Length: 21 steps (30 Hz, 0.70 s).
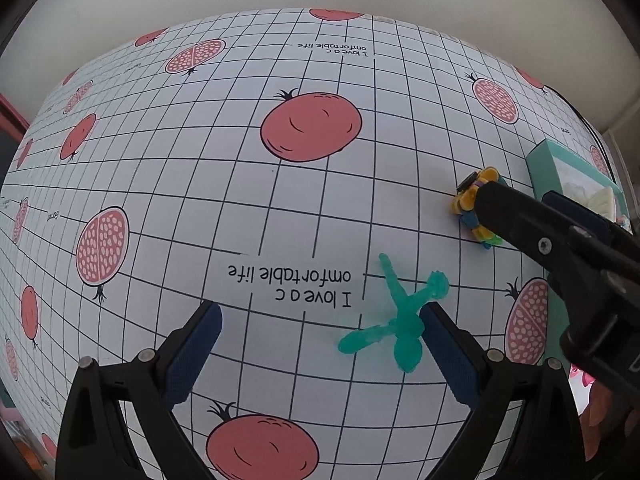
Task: Organize objects
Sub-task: 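Move the left tool to the green plastic figure while the right tool approaches the block toy, then grasp the green plastic figure with the left tool while the right tool grasps the colorful block toy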
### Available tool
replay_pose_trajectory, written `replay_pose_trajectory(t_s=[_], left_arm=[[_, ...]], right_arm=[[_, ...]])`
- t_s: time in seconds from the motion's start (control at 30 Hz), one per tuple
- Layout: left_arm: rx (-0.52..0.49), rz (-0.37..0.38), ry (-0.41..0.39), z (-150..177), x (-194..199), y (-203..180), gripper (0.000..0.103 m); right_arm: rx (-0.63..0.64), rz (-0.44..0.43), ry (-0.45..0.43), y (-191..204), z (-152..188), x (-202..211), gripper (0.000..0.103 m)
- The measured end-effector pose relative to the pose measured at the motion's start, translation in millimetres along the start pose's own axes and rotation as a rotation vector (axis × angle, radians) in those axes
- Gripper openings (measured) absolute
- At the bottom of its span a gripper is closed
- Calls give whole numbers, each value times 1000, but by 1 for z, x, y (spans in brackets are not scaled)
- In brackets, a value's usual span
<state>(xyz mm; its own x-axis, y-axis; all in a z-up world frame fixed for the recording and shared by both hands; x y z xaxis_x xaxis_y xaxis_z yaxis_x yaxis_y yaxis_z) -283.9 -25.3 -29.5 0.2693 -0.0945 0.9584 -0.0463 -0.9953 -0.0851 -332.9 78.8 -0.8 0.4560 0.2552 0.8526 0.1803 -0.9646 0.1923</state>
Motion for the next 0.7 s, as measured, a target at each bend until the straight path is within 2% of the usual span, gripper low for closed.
replay_pose_trajectory(t_s=[0.3, 0.57, 0.7], left_arm=[[3, 13, -1, 0, -4, -5, 97], [-18, 6, -16, -2, 2, -12, 88], [-17, -7, -24, -4, 6, -11, 80]], right_arm=[[-6, 11, 16, -2, 3, -9, 84], [-9, 18, 30, -3, 7, -16, 83], [-6, 21, 36, -2, 8, -18, 82]])
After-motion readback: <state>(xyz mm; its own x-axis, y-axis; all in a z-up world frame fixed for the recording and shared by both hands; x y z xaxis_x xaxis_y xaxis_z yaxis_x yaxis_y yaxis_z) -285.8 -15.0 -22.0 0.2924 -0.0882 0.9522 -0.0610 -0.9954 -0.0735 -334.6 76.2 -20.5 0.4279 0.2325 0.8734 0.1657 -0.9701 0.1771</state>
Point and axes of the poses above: each gripper's, at about its wrist camera, not at the fingertips, and x roughly against the way its jaws point, y to its left, z to its underside, the point moved 6 cm from there along -x, roughly the way its jaws point, and after that the axes turned 3 degrees about z, right-handed, at the moved point
